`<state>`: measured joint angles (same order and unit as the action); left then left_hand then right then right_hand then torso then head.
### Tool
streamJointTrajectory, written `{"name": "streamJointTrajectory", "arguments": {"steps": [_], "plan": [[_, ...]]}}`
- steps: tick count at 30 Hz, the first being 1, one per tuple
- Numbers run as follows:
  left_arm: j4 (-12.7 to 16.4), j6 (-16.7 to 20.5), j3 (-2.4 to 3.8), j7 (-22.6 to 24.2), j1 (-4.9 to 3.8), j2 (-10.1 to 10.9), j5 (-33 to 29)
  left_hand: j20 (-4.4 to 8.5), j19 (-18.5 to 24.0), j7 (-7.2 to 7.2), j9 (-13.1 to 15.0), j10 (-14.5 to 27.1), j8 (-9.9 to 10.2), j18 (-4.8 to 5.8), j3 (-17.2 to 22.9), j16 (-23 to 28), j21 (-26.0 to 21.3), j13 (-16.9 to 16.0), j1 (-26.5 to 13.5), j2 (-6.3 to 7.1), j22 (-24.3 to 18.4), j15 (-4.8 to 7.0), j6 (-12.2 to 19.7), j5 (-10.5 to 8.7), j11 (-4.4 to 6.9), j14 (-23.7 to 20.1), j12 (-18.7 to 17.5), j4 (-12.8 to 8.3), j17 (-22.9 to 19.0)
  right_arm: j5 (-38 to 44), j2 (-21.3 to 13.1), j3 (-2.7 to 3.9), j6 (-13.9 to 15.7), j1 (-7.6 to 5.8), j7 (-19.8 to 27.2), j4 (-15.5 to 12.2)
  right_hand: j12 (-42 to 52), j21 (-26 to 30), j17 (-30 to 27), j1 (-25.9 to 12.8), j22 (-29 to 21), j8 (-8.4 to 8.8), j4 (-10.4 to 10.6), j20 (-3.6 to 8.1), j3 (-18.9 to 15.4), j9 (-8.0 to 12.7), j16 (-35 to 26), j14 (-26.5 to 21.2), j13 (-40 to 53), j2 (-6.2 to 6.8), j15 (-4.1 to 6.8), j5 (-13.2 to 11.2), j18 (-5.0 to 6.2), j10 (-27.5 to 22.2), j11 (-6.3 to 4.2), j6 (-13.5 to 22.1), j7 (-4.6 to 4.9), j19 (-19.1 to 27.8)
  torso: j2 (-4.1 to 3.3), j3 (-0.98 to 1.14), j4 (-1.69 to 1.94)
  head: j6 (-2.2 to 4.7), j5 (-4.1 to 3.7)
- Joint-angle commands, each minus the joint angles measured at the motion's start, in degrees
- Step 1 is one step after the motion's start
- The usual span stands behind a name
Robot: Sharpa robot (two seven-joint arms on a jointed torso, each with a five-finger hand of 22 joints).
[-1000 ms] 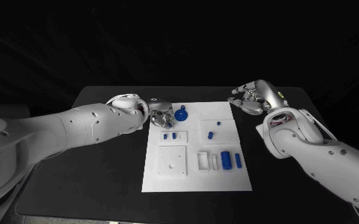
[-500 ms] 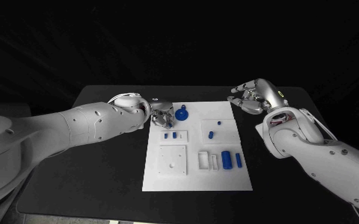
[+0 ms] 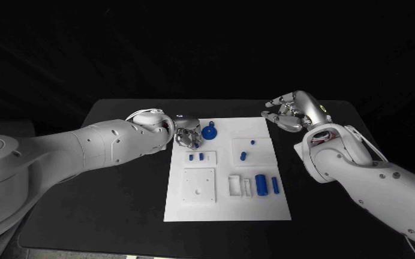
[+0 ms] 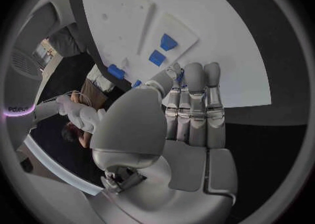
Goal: Assemble the parts on the task board
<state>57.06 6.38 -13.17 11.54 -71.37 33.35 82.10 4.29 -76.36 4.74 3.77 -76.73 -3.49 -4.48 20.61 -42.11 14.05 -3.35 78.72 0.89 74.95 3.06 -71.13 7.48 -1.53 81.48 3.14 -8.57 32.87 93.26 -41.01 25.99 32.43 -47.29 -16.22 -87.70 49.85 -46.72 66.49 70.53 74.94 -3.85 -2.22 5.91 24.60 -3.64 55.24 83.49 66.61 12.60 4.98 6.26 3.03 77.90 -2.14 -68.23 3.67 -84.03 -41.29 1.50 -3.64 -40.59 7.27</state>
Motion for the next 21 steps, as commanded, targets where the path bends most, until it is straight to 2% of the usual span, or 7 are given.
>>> {"name": "streamJointTrajectory", "arguments": {"steps": [1, 12, 21], "plan": [[-0.4, -0.2, 0.02, -0.2, 0.17, -0.4, 0.4, 0.08, -0.1, 0.04, 0.1, -0.2, -0.2, -1.06, 0.0, -0.1, -0.3, 0.0, -0.1, -0.45, 0.7, 0.26, -0.2, 0.15, 0.04, 0.0, 0.2, 0.3, 0.0, 0.0, 0.1, 0.03, 0.3, 0.03, 0.6, -0.2, -0.1, -0.1, 0.1, 0.1, 5.8, 0.32, 0.0, 0.36, -0.5, 0.1, -0.2, -0.1, 0.0, -0.32, 0.25, 0.1, 0.87, -0.4, 0.14, -0.2, -0.06, -0.7, -0.02, 0.03, -0.02, -0.05, 0.05], [-1.9, 0.1, 0.03, -0.4, 0.65, -1.4, 0.4, 0.07, -0.2, 0.06, 0.1, -0.1, -0.2, -1.04, 0.1, -0.1, -0.4, 0.0, -0.1, -0.48, 0.7, 0.25, -0.2, 0.1, 0.02, -0.1, 0.2, 0.3, 0.0, 0.0, 0.2, 0.03, 0.2, 0.03, 0.6, -0.3, -0.1, -0.1, 0.1, 0.1, 5.8, 0.32, 0.0, 0.36, -0.5, 0.1, -0.2, -0.1, 0.0, -0.32, 0.25, 0.1, 0.87, -0.4, 0.14, -0.2, -0.06, -0.7, -0.03, 0.07, 0.01, -0.04, -0.1], [-1.9, 0.5, 0.04, -0.9, 0.75, -1.7, 0.6, 0.1, -0.3, 0.03, 0.1, -0.2, -0.2, -1.06, 0.2, -0.2, -0.4, 0.0, -0.2, -0.45, 0.8, 0.28, -0.2, 0.15, 0.05, 0.0, 0.2, 0.3, -0.1, 0.0, 0.3, 0.03, -0.4, 0.03, 0.5, -0.2, -0.1, -0.2, 0.2, 0.0, 5.8, 0.3, 0.0, 0.35, -0.6, 0.1, -0.2, -0.1, 0.0, -0.44, 0.25, -0.3, 0.86, -0.3, 0.13, -0.4, -0.11, -0.7, -0.01, -0.02, 0.02, -0.03, -0.21]]}}
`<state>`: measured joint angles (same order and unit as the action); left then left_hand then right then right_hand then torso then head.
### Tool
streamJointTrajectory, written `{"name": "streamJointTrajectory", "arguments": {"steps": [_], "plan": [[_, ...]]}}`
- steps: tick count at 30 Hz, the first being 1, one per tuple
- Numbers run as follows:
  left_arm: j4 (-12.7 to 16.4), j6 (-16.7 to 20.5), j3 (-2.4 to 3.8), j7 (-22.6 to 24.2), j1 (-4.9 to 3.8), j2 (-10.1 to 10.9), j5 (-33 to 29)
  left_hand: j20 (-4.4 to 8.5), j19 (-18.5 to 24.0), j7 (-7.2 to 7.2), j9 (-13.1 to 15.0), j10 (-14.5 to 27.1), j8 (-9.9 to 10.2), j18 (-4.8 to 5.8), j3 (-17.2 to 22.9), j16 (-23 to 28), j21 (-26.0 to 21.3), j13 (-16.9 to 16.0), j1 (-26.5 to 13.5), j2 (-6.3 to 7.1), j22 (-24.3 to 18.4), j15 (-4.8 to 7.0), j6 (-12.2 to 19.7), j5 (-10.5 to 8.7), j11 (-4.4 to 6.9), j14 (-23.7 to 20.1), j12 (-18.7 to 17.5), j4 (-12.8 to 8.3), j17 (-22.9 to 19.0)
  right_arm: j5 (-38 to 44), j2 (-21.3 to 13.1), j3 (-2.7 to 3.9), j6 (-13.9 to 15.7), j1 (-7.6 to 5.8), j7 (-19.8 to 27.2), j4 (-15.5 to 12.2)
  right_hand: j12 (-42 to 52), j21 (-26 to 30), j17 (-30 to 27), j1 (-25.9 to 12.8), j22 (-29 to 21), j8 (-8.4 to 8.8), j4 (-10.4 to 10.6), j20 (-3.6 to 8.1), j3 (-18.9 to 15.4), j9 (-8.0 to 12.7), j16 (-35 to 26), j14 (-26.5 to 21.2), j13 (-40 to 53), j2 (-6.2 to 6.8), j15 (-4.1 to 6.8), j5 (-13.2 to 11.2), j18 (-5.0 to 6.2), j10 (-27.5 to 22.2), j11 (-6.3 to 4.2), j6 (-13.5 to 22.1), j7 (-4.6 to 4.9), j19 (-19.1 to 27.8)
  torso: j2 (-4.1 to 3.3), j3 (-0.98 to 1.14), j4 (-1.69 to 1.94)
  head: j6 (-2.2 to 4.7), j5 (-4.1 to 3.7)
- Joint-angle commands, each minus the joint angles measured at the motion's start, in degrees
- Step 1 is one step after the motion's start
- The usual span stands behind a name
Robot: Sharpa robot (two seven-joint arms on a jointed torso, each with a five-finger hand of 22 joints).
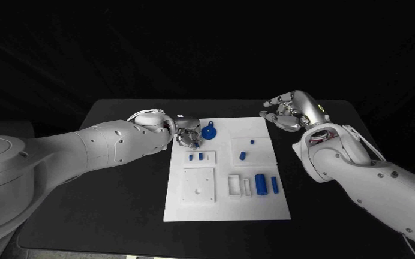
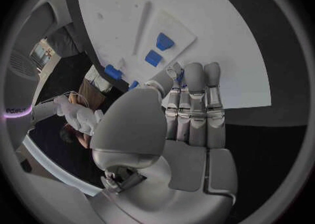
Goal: Assemble the parts on the task board
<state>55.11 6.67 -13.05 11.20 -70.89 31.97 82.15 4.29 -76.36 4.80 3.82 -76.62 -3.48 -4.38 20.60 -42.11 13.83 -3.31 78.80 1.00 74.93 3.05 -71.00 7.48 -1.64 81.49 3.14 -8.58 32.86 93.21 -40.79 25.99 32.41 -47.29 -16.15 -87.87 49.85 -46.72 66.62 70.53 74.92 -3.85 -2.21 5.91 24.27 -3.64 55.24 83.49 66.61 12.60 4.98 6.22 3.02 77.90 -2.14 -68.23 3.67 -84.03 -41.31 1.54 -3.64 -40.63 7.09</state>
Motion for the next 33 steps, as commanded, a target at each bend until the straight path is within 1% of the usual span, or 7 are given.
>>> {"name": "streamJointTrajectory", "arguments": {"steps": [1, 7, 11, 14, 23, 28, 33], "plan": [[0.0, 0.2, -0.08, -0.5, 0.26, -0.3, 0.5, 0.1, -0.3, -0.02, 0.1, -0.3, -0.2, -1.15, 0.2, -0.2, -0.2, -0.1, -0.2, -0.57, 0.8, 0.28, -0.4, 0.15, 0.16, 0.0, 0.2, 0.3, -0.1, 0.1, 0.1, 0.03, -0.4, 0.03, 0.4, -0.1, -0.1, -0.2, 0.0, 0.0, 5.9, 0.3, 0.0, 0.35, -0.3, 0.1, -0.2, -0.1, 0.0, -0.44, 0.26, -0.2, 0.86, -0.3, 0.13, -0.4, -0.11, -0.7, 0.01, -0.06, 0.02, 0.01, -0.04], [0.1, -0.1, -0.08, -0.4, 0.27, -0.6, 0.3, 0.1, -0.3, -0.02, 0.1, -0.3, -0.2, -1.15, 0.2, -0.2, -0.2, -0.1, -0.2, -0.57, 0.8, 0.28, -0.4, 0.15, 0.16, 0.0, 0.2, 0.3, -0.1, 0.1, 0.1, 0.03, -0.7, 0.03, 0.3, 0.0, -0.1, -0.2, 0.0, 0.0, 5.8, 0.32, 0.0, 0.35, -0.4, 0.1, -0.3, -0.1, 0.0, -0.47, 0.25, -0.5, 0.86, -0.3, 0.13, -0.4, -0.11, -0.7, 0.0, -0.06, 0.11, -0.05, -0.15], [0.2, -0.4, -0.08, -0.5, 0.28, -0.9, 0.3, 0.12, -0.4, -0.04, 0.1, -0.4, -0.2, -1.13, 0.3, -0.3, -0.3, -0.1, -0.3, -0.6, 0.8, 0.3, -0.4, 0.12, 0.18, 0.1, 0.2, 0.3, -0.1, 0.1, 0.2, 0.03, -0.9, 0.03, 0.2, 0.0, 0.0, -0.2, 0.0, 0.0, 5.8, 0.31, 0.0, 0.35, -0.4, 0.1, -0.3, -0.1, 0.0, -0.5, 0.25, -0.6, 0.86, -0.3, 0.13, -0.4, -0.1, -0.7, -0.01, -0.09, 0.04, -0.07, -0.13], [0.0, -1.0, -0.08, -0.9, 0.28, -1.1, 0.4, 0.12, -0.4, -0.04, 0.1, -0.4, -0.2, -1.13, 0.3, -0.3, -0.3, -0.1, -0.3, -0.6, 0.8, 0.3, -0.4, 0.12, 0.18, 0.1, 0.2, 0.3, -0.1, 0.1, 0.2, 0.03, -1.1, 0.03, 0.2, 0.0, 0.0, -0.2, 0.0, 0.0, 5.8, 0.31, 0.0, 0.35, -0.4, 0.1, -0.3, -0.1, 0.0, -0.5, 0.25, -0.6, 0.86, -0.3, 0.13, -0.4, -0.1, -0.7, 0.01, -0.03, 0.03, -0.08, -0.09], [-0.4, -4.2, -0.09, -4.0, 0.27, -1.6, 1.9, 0.09, -0.3, -0.01, 0.1, -0.2, -0.2, -1.1, 0.3, -0.3, -0.3, -0.1, -0.4, -0.6, 0.9, 0.26, -0.3, 0.07, 0.13, -0.1, 0.2, 0.3, -0.1, 0.1, 0.1, 0.03, -1.7, 0.03, 0.1, -0.1, -0.1, -0.2, 0.0, 0.0, 5.8, 0.3, 0.1, 0.34, -0.6, 0.1, -0.3, -0.1, 0.0, -0.54, 0.24, -0.7, 0.85, -0.4, 0.13, -0.4, -0.12, -0.7, 0.0, -0.02, 0.05, -0.19, -0.21], [-0.5, -5.7, -0.1, -5.0, 0.26, -1.9, 2.5, 0.08, -0.3, -0.01, 0.1, -0.2, -0.2, -1.09, 0.3, -0.3, -0.3, -0.1, -0.4, -0.67, 0.9, 0.25, -0.3, -0.05, 0.13, -0.1, 0.2, 0.4, -0.1, 0.1, 0.1, 0.03, -2.0, 0.03, 0.1, -0.2, -0.1, -0.2, 0.0, 0.0, 5.8, 0.3, 0.1, 0.34, -0.6, 0.1, -0.3, -0.1, 0.0, -0.54, 0.24, -0.7, 0.85, -0.4, 0.13, -0.4, -0.12, -0.7, 0.0, -0.03, 0.07, -0.27, -0.31], [-0.7, -6.8, -0.11, -5.5, 0.26, -2.1, 2.8, 0.07, -0.3, -0.01, 0.1, -0.2, -0.2, -1.08, 0.3, -0.3, -0.3, -0.1, -0.4, -0.69, 0.9, 0.24, -0.2, -0.07, 0.13, -0.2, 0.2, 0.4, -0.1, 0.1, 0.1, 0.03, -2.2, 0.03, 0.1, -0.2, -0.1, -0.2, 0.0, 0.0, 5.8, 0.3, 0.1, 0.34, -0.6, 0.1, -0.3, -0.1, 0.0, -0.54, 0.24, -0.7, 0.85, -0.4, 0.13, -0.4, -0.12, -0.7, 0.0, -0.03, 0.02, -0.35, -0.35]]}}
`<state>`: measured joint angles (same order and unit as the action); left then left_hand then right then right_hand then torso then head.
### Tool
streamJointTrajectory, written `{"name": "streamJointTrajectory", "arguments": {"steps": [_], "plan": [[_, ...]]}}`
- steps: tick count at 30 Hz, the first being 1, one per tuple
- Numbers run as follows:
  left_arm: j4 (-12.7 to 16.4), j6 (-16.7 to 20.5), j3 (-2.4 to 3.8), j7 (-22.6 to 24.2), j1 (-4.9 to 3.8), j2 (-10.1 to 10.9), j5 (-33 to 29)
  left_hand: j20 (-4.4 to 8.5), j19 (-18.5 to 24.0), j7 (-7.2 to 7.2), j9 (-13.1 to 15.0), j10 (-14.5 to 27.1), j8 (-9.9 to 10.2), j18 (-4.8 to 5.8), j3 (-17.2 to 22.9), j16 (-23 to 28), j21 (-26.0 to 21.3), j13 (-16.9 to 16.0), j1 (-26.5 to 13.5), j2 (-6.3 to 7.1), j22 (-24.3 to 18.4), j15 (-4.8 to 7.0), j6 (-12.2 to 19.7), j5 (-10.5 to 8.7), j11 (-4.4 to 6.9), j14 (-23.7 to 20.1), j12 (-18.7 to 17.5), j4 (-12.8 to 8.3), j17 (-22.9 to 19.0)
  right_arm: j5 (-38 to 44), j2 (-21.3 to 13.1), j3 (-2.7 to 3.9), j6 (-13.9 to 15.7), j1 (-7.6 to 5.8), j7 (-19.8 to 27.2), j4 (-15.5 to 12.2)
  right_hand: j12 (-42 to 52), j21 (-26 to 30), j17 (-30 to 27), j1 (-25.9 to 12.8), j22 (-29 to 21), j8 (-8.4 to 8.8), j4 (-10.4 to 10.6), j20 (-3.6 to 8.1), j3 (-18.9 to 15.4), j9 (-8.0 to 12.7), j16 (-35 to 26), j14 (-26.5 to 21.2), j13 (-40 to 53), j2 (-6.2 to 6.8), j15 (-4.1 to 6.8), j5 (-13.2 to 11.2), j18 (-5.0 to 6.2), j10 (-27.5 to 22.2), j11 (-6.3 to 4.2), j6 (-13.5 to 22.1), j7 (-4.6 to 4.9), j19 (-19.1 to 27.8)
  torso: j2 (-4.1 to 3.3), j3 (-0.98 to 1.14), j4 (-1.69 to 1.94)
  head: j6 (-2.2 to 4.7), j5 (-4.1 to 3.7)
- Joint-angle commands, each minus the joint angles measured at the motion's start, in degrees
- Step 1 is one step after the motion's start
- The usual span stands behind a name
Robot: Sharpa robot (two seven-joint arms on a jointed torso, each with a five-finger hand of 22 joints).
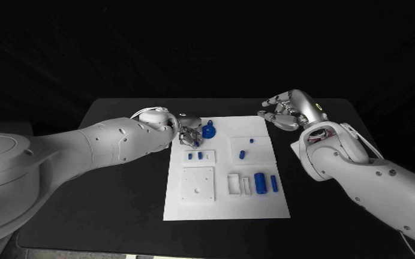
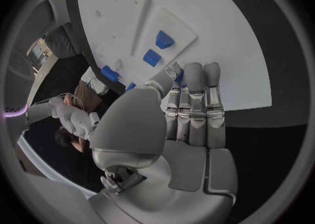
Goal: Assemble the parts on the task board
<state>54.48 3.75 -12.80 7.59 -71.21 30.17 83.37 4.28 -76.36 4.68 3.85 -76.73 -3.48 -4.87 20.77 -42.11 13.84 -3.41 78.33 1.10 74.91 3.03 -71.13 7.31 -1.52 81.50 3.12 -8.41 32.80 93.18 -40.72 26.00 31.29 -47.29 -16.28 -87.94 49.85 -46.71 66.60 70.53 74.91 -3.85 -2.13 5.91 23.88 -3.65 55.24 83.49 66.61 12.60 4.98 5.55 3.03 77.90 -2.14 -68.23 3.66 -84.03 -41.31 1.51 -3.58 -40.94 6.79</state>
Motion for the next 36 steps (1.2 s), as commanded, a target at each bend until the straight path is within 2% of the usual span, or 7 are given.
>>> {"name": "streamJointTrajectory", "arguments": {"steps": [1, 6, 10, 14, 22, 25, 36], "plan": [[0.0, -4.1, -0.36, -2.0, 0.58, -0.3, 1.6, 0.08, -0.3, 0.11, 0.0, -0.1, -0.2, -0.6, 0.1, -0.3, -0.3, 0.0, 0.0, -0.78, 0.9, 0.26, -0.1, 0.1, 0.01, -0.2, 0.2, 0.2, 0.0, 0.1, 0.0, 0.03, -1.1, 0.03, 0.2, -0.2, -0.1, -0.2, 0.0, 0.0, 5.8, 0.3, 0.0, 0.34, -0.2, 0.1, -0.3, -0.1, 0.0, -0.54, 0.25, -0.1, 0.84, -0.4, 0.13, -0.4, -0.11, -0.7, 0.0, 0.0, -0.05, -0.11, -0.05], [0.0, -3.4, -0.36, -1.9, 0.58, -0.3, 1.3, 0.01, -0.1, 0.25, 0.0, 0.4, -0.1, -0.56, -0.1, -0.3, -0.3, 0.0, 0.0, -0.82, 0.9, 0.14, 0.3, -0.01, -0.13, -0.6, 0.2, 0.1, -0.1, 0.1, 0.0, 0.03, -1.3, 0.03, 0.2, -0.2, -0.1, -0.2, 0.0, 0.0, 5.8, 0.3, 0.0, 0.34, -0.2, 0.1, -0.3, -0.1, 0.0, -0.54, 0.25, -0.1, 0.84, -0.4, 0.13, -0.4, -0.11, -0.7, 0.02, 0.02, 0.02, -0.12, -0.11], [0.2, -1.0, -0.36, -1.3, 0.58, 0.1, 0.2, -0.35, 0.8, 1.52, -0.3, 1.9, 0.0, -0.71, -0.1, -0.1, -0.4, 0.0, 1.0, 0.27, 1.2, -0.37, 6.3, -0.04, -0.87, -1.6, 0.2, -1.0, -0.3, 0.1, -0.1, 0.03, -1.3, 0.03, 0.2, -0.1, -0.1, -0.1, 0.0, 0.0, 5.8, 0.31, 0.1, 0.35, -0.4, 0.1, -0.4, -0.1, 0.0, -0.58, 0.24, -0.2, 0.81, -0.4, 0.14, -0.4, -0.1, -0.7, 0.01, -0.02, 0.04, -0.01, -0.22], [0.4, 1.0, -0.36, -0.8, 0.58, 0.5, -0.5, -0.64, 1.3, 1.69, -0.3, 2.1, 0.0, -1.0, 0.0, -0.4, 0.1, 0.0, 1.0, 0.85, 1.2, -0.52, 7.6, -0.02, -1.03, -2.0, 0.2, -1.2, -0.4, 0.1, -0.2, 0.03, -1.3, 0.03, 0.2, -0.1, -0.2, -0.1, 0.0, -0.1, 5.8, 0.31, 0.1, 0.35, -0.4, 0.1, -0.5, -0.1, -0.1, -0.53, 0.24, -0.1, 0.82, -0.4, 0.15, -0.3, -0.09, -0.7, 0.02, -0.07, 0.08, 0.02, -0.21], [0.3, 3.9, -0.36, -1.0, 0.58, 0.9, -1.3, -0.79, 2.1, 0.32, -0.3, 3.8, 0.0, -0.94, 0.5, 0.1, 0.3, 0.0, 0.5, 2.29, 1.1, -0.72, 12.0, 0.29, -1.28, -3.0, 0.2, -1.2, -1.0, 0.1, -0.2, 0.03, -1.6, 0.03, 0.0, 0.0, -0.2, -0.1, 0.0, 0.0, 5.8, 0.28, 0.2, 0.34, -0.5, 0.0, -0.5, -0.1, -0.1, -0.57, 0.24, -0.1, 0.82, -0.4, 0.12, -0.5, -0.17, -0.7, 0.02, -0.08, 0.08, 0.02, -0.14], [0.1, 4.6, -0.35, -1.3, 0.58, 0.9, -1.4, -1.01, 2.3, -0.79, -0.4, 4.3, 0.0, -1.15, 0.9, 0.6, 0.1, 0.0, 0.4, 2.93, 1.0, -0.84, 16.5, 0.31, -1.46, -2.9, 0.2, -1.2, -1.6, 0.1, -0.2, 0.03, -1.7, 0.03, -0.1, 0.0, -0.2, -0.1, -0.1, 0.0, 5.8, 0.32, 0.2, 0.34, -0.6, 0.1, -0.5, -0.1, -0.1, -0.52, 0.25, -0.1, 0.82, -0.5, 0.14, -0.5, -0.13, -0.6, 0.01, -0.1, 0.01, 0.04, -0.1], [-0.8, 4.9, -0.34, -2.5, 0.57, 1.3, -1.6, -1.11, 2.3, -0.53, -0.3, 4.6, 0.0, -1.27, 1.2, 1.1, -0.1, 0.0, 0.6, 3.35, 1.0, -0.92, 16.0, 0.2, -1.6, -2.9, 0.2, -0.9, -2.1, -0.5, -0.3, 0.02, -4.8, 0.02, -0.3, 0.9, -6.9, 5.3, -2.5, 0.2, 4.6, 0.24, 0.1, -0.16, -1.6, 0.1, -4.4, -1.8, -4.4, -0.37, -0.33, -1.7, 1.28, -3.2, 0.78, 2.7, 0.78, 0.7, 0.09, -0.13, -0.01, 0.13, -0.09]]}}
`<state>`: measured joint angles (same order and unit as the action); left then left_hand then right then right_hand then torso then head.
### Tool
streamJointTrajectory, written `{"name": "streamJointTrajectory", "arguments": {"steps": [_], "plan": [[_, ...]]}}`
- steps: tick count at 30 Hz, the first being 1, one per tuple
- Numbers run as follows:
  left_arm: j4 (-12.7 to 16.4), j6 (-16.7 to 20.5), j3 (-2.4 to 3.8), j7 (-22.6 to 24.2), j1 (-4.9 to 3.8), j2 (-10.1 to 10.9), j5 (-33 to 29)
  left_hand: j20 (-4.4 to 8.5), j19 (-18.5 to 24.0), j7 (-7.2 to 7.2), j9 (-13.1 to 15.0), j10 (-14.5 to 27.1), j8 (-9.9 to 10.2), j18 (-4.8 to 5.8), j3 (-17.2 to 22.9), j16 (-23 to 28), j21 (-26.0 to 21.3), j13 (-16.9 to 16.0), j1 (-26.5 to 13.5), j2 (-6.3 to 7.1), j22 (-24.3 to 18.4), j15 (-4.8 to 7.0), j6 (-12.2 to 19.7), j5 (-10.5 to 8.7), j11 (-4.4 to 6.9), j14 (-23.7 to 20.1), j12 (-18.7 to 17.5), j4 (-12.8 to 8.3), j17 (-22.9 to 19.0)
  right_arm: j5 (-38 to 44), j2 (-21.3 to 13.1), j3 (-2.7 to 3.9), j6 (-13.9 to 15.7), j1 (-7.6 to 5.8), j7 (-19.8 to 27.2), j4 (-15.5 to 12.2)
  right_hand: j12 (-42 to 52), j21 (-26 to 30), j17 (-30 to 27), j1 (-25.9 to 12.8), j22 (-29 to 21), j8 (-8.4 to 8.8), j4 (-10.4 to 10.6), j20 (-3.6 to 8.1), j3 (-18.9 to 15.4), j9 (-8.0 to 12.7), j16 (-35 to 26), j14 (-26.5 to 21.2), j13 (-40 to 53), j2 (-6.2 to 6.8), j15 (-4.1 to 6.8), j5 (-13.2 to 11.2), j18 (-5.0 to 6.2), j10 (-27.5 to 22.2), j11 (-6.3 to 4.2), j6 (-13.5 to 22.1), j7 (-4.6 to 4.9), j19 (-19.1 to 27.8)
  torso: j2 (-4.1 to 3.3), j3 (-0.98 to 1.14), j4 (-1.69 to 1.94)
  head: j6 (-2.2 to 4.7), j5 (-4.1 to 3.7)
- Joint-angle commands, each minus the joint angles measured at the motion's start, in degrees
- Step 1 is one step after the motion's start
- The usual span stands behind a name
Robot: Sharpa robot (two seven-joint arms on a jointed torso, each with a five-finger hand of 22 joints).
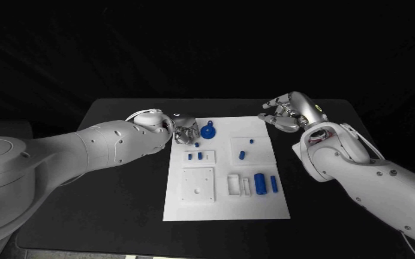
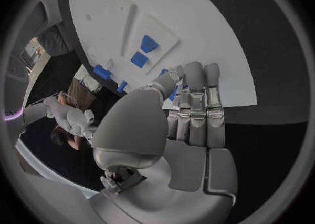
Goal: Assemble the parts on the task board
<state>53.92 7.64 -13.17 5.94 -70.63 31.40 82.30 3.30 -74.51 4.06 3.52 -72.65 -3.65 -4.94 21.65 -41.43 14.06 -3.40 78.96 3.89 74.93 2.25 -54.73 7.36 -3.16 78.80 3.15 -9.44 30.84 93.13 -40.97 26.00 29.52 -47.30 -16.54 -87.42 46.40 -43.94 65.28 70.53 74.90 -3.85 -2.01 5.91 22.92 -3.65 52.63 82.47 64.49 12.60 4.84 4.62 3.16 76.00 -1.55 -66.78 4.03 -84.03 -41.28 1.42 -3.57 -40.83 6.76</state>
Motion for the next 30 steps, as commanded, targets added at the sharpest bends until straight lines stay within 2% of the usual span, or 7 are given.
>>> {"name": "streamJointTrajectory", "arguments": {"steps": [1, 7, 11, 16, 21, 27, 30], "plan": [[-0.4, 0.9, 0.03, -0.9, -0.02, 0.2, -0.5, -0.12, 0.5, 0.2, 0.0, 0.6, 0.1, -1.21, 0.3, 0.4, -0.3, 0.0, 0.0, 0.56, 1.0, -0.14, -1.0, 0.13, 0.03, -0.2, 0.2, 0.2, -0.1, -0.9, 0.0, 0.02, -3.7, 0.02, 0.1, 0.7, -6.5, 4.5, -2.2, 0.6, 4.2, 0.28, -0.1, -0.33, -1.0, 0.1, -3.1, -1.3, -4.8, -0.57, -0.33, -0.7, 1.31, -2.1, 0.24, 1.5, 0.47, 1.1, 0.06, -0.04, -0.04, 0.06, -0.05], [-1.2, 2.1, 0.07, -0.9, -0.03, 1.4, -1.6, -0.05, 0.5, 1.85, 0.2, 0.8, -0.2, -1.41, 1.0, 0.3, 0.0, 0.0, 0.7, 0.22, 1.3, -0.15, -5.9, 0.41, -0.16, -0.1, 0.2, -0.2, -0.1, -3.9, 0.5, 0.01, -8.1, -0.2, 3.1, 3.8, -24.4, 25.5, -11.9, 3.0, -1.0, 0.46, -2.6, -1.14, 2.5, 0.1, -13.3, -5.4, -24.4, -0.88, -1.31, 1.1, 2.35, -5.2, 1.2, 2.1, 1.25, 5.9, 0.03, 0.04, -0.08, 0.57, -1.43], [-2.1, 5.4, 0.26, 0.1, -0.06, 2.5, -7.1, 0.07, 0.9, 2.31, 0.3, -1.0, -0.4, -1.49, 1.6, -0.1, 0.8, 0.0, 1.3, -0.15, 1.4, 0.01, -8.6, 0.23, 0.15, -0.3, 0.3, -0.7, 0.1, -4.7, 1.5, -0.02, -11.0, -0.79, 5.8, 7.0, -42.6, 23.6, -14.8, 2.6, -0.6, 0.34, -4.7, -1.92, 7.2, 0.1, -11.6, -3.7, -52.0, -1.61, -2.44, 2.7, 3.41, -2.5, 3.9, 2.0, 2.2, 3.0, 0.04, -0.04, 0.04, 0.82, -2.66], [-2.9, 9.8, 1.27, 1.4, -0.14, 3.7, -25.9, 0.13, 1.8, 2.33, 0.2, -3.3, 0.0, -1.29, 1.0, 0.4, 1.3, -0.1, 0.7, -0.45, 1.2, 0.23, -9.6, 0.95, 0.79, -0.7, 0.5, -0.7, -0.2, -1.7, 3.5, -0.58, -13.4, -1.85, 8.2, 11.8, -42.8, 18.7, -16.2, 2.7, 2.0, 0.28, -7.1, -2.63, 10.0, 0.0, -9.3, -2.8, -61.0, -2.06, -2.85, 4.0, 4.6, -4.8, 5.11, 1.4, 2.34, 1.0, 0.0, -0.11, 0.23, 1.04, -3.67], [-1.7, 11.8, 2.83, 4.1, -0.17, 5.0, -47.6, 0.06, 2.6, 2.23, 0.2, -2.9, 0.0, -0.76, -0.2, 2.9, -0.1, 0.0, -0.6, -0.7, 0.1, 0.07, -10.1, 0.64, 0.79, -1.4, 0.4, -0.7, -1.6, 4.0, 6.4, -2.86, -15.4, -3.16, 8.5, 17.0, -42.9, 17.7, -18.2, 2.3, 2.6, 0.28, -9.0, -2.89, 11.3, 0.0, -8.2, -2.4, -61.1, -2.22, -3.03, 4.4, 5.05, -6.2, 5.51, 1.0, 2.4, 0.5, -0.08, -0.08, 0.19, 1.1, -4.01], [2.8, 10.3, 4.35, 7.9, -0.18, 7.1, -58.8, -2.15, 7.9, 2.39, 0.2, 0.3, 0.0, 0.18, -3.5, 13.4, -7.0, 0.0, -3.6, -0.01, -5.2, -2.34, -9.5, 0.85, -0.59, -7.5, 0.3, 1.0, -6.9, 9.5, 9.4, -6.23, -17.4, -4.39, 7.5, 20.5, -43.0, 18.5, -19.7, 1.9, 2.3, 0.28, -9.8, -3.28, 10.5, 0.0, -7.5, -2.5, -61.1, -1.86, -3.39, 3.6, 5.2, -8.2, 6.01, 1.1, 2.41, 0.4, -0.19, -0.19, 0.3, 0.99, -3.96], [5.2, 9.8, 4.78, 9.3, -0.18, 8.1, -61.2, -3.31, 9.1, 2.55, 0.2, 1.2, 0.0, 0.21, -4.8, 20.3, -10.6, 0.1, -3.5, -0.3, -9.3, -3.49, -9.4, 0.8, -1.16, -8.0, 0.3, 1.3, -10.7, 11.2, 10.2, -7.2, -18.0, -4.74, 7.1, 20.9, -43.0, 19.3, -20.2, 1.7, 2.2, 0.29, -10.1, -3.36, 10.1, 0.0, -7.4, -2.6, -61.1, -1.69, -3.49, 3.4, 5.31, -8.8, 6.13, 1.2, 2.4, 0.5, -0.23, -0.24, 0.43, 0.96, -4.05]]}}
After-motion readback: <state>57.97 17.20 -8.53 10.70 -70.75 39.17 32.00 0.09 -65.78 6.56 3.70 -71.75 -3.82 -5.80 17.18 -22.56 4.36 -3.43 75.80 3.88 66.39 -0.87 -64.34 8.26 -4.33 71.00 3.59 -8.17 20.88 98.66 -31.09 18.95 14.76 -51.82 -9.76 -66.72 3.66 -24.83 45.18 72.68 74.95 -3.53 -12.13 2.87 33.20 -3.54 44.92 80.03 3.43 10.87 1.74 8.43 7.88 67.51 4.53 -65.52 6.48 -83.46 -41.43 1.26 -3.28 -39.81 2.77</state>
